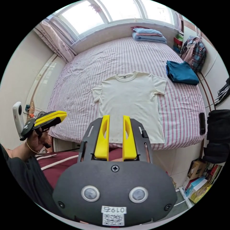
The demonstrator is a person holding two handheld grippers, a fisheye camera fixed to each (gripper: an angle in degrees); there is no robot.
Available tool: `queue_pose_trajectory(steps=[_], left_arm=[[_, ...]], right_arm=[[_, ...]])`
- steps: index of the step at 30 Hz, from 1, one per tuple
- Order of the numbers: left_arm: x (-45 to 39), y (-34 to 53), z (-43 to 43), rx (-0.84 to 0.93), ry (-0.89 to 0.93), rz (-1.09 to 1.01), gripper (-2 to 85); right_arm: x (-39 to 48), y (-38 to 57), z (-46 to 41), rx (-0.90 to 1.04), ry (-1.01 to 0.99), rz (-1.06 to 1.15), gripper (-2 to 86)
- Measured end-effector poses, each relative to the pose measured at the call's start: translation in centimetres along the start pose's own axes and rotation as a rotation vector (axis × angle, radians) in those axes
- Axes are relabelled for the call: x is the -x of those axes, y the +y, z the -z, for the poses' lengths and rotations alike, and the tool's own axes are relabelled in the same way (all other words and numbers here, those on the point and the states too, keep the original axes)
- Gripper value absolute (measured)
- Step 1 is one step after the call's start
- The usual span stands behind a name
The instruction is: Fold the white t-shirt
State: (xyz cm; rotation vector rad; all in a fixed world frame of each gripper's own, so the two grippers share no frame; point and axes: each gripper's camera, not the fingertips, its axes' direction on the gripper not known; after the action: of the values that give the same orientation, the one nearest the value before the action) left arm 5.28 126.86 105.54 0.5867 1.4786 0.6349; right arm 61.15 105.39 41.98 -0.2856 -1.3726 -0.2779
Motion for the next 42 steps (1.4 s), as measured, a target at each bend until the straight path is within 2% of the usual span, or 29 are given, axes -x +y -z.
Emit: queue_pose_trajectory(steps=[5,9,11,16,21,25,31,38,42], left_arm=[[2.1,-5.4,-0.8,-0.010,-0.033,0.101,0.7],[3.7,-8.4,-1.3,-0.018,-0.056,0.146,0.7],[5.0,-10.2,-1.5,-0.018,-0.058,0.155,0.7],[8.7,-13.5,-1.9,-0.019,-0.051,0.179,0.7],[13.3,-17.2,-2.1,-0.079,-0.041,0.233,0.7],[17.0,-20.9,-2.4,-0.084,0.013,0.252,0.7],[22.3,-25.1,-1.9,-0.074,0.044,0.307,0.7],[31.7,-28.0,-0.3,-0.081,0.075,0.442,0.7],[36.7,-29.3,0.6,-0.087,0.089,0.482,0.7]], right_arm=[[-0.8,-6.3,-1.5,0.010,-0.052,0.162,10.3],[-0.6,-10.3,-2.7,-0.003,-0.172,0.266,3.9],[-0.5,-11.9,-3.4,0.009,-0.216,0.240,0.5],[2.1,-15.9,-5.6,0.011,-0.288,0.250,-0.6],[6.5,-19.3,-6.9,-0.052,-0.166,0.233,-0.6],[11.1,-21.7,-8.9,-0.030,-0.024,0.245,-0.6],[16.2,-25.4,-11.8,-0.005,0.066,0.184,-0.8],[22.3,-30.8,-15.5,0.045,-0.001,0.182,-0.9],[28.1,-34.0,-18.9,0.121,-0.055,0.256,-0.1]])
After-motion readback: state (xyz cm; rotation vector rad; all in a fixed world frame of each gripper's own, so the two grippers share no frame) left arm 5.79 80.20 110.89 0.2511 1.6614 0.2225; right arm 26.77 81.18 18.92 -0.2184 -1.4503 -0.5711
